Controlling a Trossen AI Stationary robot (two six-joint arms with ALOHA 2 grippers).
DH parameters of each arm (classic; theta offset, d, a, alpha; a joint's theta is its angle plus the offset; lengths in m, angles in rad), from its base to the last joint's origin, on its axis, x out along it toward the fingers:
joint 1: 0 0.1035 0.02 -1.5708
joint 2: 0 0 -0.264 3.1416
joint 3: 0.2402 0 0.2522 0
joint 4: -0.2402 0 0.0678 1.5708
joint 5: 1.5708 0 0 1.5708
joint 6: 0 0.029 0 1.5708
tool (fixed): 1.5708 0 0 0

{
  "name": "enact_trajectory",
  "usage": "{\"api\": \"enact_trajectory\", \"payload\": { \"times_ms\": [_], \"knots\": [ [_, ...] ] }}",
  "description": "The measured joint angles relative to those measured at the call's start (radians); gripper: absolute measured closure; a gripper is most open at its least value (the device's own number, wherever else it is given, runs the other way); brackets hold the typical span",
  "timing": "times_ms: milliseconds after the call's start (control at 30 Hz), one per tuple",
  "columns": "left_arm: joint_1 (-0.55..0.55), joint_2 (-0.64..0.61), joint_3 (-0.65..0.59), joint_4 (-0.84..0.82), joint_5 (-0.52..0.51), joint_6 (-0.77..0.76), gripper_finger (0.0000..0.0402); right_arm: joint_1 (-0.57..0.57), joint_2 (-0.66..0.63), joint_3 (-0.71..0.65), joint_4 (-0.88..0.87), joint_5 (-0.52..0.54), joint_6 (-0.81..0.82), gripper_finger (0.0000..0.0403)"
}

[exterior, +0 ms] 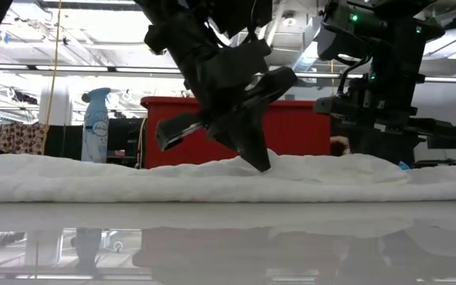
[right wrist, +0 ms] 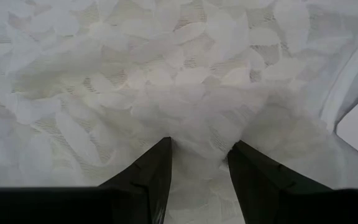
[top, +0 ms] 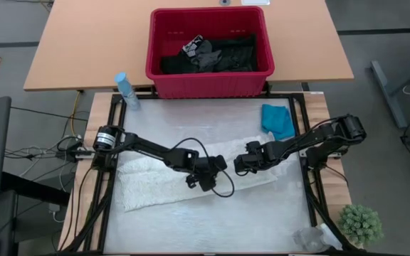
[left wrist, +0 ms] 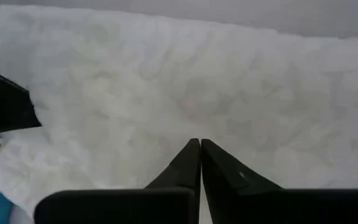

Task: Fold laundry
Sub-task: Fold the white shirt

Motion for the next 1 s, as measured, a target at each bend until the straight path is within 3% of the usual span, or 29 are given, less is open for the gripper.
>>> {"api": "enact_trajectory", "payload": {
  "times_ms": [233, 633, 833, 1000],
  "knots": [
    [-0.011, 0.000, 0.000, 0.004, -0.153, -0.025, 0.0358, 0.000, 0.000, 0.000, 0.000, 0.000, -0.002, 0.0223],
    [-0.048, -0.001, 0.000, -0.025, -0.130, -0.023, 0.0235, 0.000, 0.000, 0.000, 0.000, 0.001, -0.005, 0.0223],
    [-0.040, -0.001, 0.000, 0.055, -0.180, -0.077, 0.0226, 0.000, 0.000, 0.000, 0.000, 0.002, -0.007, 0.0223],
    [-0.024, -0.001, 0.000, 0.070, -0.152, -0.102, 0.0226, 0.002, 0.000, 0.000, 0.001, 0.001, -0.021, 0.0223]
  ]
}}
